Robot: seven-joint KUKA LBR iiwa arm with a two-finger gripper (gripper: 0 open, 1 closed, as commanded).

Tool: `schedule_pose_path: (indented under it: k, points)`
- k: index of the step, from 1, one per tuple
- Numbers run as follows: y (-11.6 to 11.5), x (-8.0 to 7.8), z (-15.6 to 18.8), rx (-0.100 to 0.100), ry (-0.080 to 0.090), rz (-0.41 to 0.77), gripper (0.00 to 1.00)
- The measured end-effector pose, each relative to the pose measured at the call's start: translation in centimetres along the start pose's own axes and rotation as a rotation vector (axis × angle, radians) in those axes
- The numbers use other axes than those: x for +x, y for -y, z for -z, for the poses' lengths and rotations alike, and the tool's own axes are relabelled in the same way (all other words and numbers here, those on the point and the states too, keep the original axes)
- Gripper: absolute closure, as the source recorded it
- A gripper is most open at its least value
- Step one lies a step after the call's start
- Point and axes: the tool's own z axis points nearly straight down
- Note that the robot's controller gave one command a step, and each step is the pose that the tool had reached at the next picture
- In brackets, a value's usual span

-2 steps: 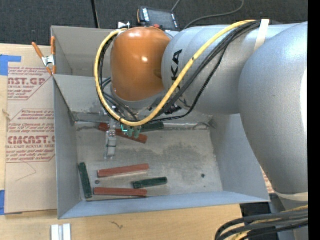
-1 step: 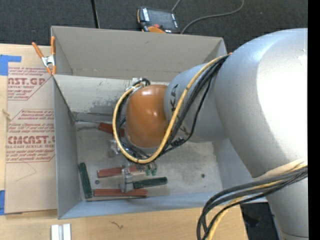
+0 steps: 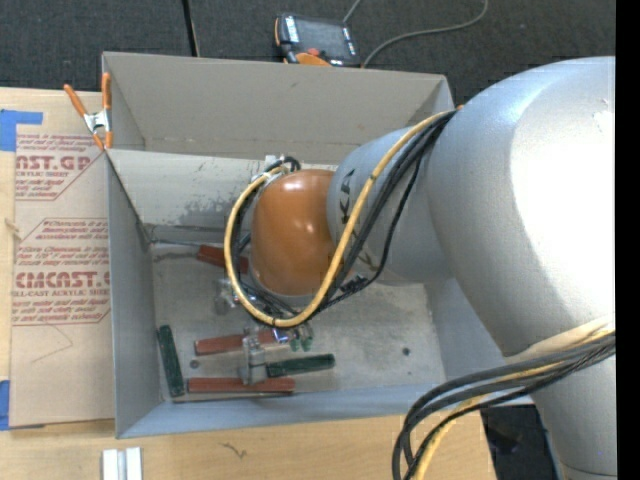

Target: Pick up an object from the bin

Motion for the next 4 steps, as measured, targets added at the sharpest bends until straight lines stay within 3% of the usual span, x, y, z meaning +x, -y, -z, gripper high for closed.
schedule_pose_path:
  k: [3, 4]
  points:
    - [-0.27, -0.07, 0.05, 0.0, 0.0, 0.001, 0.0]
    - [-0.31, -0.12, 0.12, -0.001, 0.001, 0.001, 1.0]
